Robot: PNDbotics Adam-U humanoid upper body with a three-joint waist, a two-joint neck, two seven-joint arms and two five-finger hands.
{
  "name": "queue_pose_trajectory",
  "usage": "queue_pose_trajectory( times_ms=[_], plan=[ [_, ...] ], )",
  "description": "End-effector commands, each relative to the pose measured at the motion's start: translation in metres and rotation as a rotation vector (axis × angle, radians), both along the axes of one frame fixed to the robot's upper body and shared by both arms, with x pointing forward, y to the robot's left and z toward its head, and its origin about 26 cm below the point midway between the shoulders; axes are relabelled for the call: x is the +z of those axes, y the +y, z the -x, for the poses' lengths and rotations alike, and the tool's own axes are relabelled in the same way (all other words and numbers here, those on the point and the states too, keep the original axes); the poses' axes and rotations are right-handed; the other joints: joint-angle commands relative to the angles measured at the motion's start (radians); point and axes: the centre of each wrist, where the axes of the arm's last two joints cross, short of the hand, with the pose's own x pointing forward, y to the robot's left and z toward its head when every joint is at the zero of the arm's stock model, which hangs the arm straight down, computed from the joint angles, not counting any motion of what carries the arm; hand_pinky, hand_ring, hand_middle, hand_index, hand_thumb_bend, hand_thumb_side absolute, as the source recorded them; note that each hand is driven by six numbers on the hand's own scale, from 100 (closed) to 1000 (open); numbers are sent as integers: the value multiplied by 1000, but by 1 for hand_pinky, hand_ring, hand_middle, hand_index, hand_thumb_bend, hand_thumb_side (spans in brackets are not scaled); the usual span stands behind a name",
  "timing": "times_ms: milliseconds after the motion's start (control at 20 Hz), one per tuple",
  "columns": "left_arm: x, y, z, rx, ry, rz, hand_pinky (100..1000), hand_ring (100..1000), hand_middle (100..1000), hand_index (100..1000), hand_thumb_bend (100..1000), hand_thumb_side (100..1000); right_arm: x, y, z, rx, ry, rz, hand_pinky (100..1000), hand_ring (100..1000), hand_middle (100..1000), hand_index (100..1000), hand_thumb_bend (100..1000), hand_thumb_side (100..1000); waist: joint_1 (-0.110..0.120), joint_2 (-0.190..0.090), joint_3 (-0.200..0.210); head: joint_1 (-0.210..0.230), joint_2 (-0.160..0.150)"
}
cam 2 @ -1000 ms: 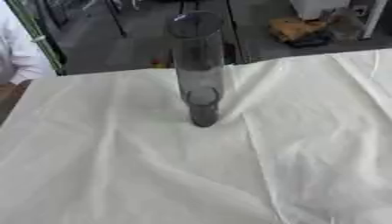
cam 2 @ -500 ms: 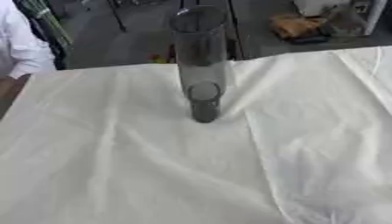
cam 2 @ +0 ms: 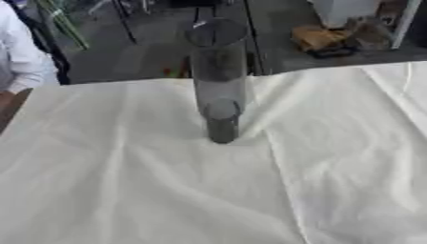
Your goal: Arrange flowers into the vase.
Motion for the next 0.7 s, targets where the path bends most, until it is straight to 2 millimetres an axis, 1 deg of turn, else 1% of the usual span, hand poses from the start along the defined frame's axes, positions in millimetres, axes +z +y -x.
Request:
queue_pose_trajectory(
  times_ms=[50,300,450,600,650,700],
  plan=[
    [15,1,15,-36,-69,30,100,100,100,100,207,697,6,1,2,11,-20,19,850,854,614,915,100,999,-3,-19,-5,2,-26],
    [19,-5,22,-84,-101,48,100,100,100,100,214,689,7,3,1,28,-20,19,850,854,613,916,100,994,2,-17,-18,7,-53],
    [21,-7,24,-96,-111,57,100,100,100,100,218,686,8,4,0,33,-19,21,850,855,613,916,100,992,5,-15,-22,5,-59],
    [25,-12,23,-122,-126,81,100,100,100,100,231,667,8,5,0,42,-16,27,851,855,610,917,100,988,8,-8,-27,10,-56],
    [26,-13,23,-128,-132,86,100,100,100,100,235,681,8,5,0,44,-16,29,851,855,610,917,100,989,8,-6,-28,10,-55],
    [28,-14,23,-137,-141,90,100,100,100,100,243,674,8,6,0,47,-15,30,851,855,609,916,100,918,9,-2,-31,13,-54]
  ],
)
